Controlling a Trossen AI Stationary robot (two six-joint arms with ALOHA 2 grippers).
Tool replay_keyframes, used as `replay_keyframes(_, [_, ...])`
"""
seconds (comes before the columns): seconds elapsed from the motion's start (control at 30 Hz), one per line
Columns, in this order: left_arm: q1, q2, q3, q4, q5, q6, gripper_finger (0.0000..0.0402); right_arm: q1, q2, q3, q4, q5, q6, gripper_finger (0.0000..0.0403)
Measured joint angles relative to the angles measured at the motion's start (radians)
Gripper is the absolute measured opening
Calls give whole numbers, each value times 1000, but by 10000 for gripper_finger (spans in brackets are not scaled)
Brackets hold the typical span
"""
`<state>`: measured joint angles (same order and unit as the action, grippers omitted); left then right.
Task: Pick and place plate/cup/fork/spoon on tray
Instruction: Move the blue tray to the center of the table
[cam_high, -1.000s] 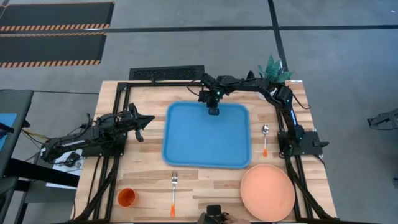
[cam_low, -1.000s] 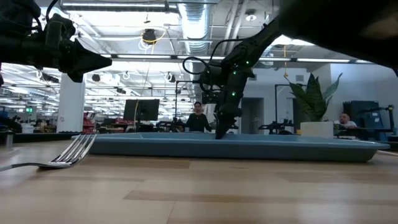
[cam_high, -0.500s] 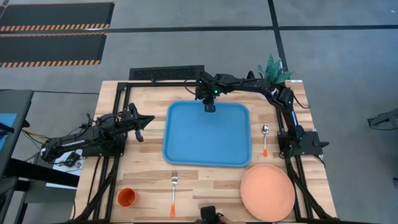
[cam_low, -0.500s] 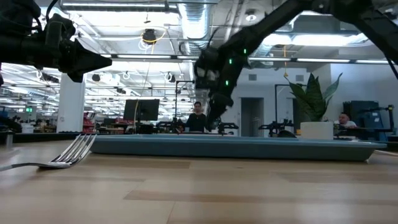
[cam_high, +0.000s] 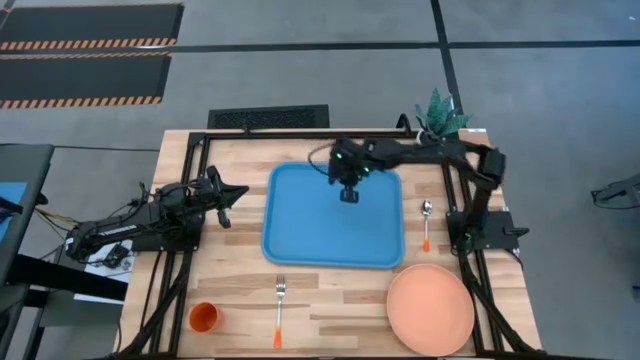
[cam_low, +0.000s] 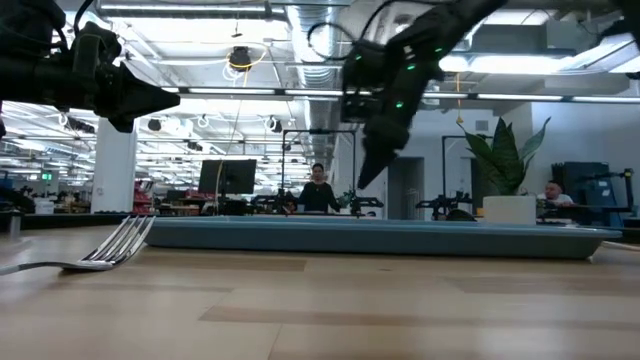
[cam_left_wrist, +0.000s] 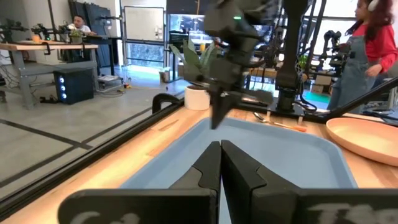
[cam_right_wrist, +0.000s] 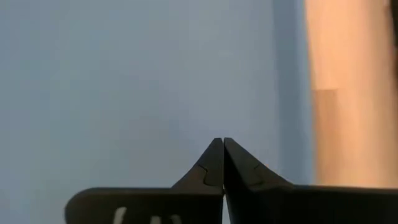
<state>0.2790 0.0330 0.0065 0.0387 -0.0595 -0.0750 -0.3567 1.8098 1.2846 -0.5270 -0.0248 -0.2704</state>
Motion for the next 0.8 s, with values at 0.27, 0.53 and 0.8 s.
replay_keyframes(0.27, [0, 0, 0, 0, 0, 0, 0, 29, -256, -202, -168, 19, 295, 9])
replay_keyframes(0.53, [0, 0, 0, 0, 0, 0, 0, -41, -368, -322, -362, 124, 636, 10])
replay_keyframes(0.8, [0, 0, 0, 0, 0, 0, 0, -134, -385, -446, -427, 180, 880, 6])
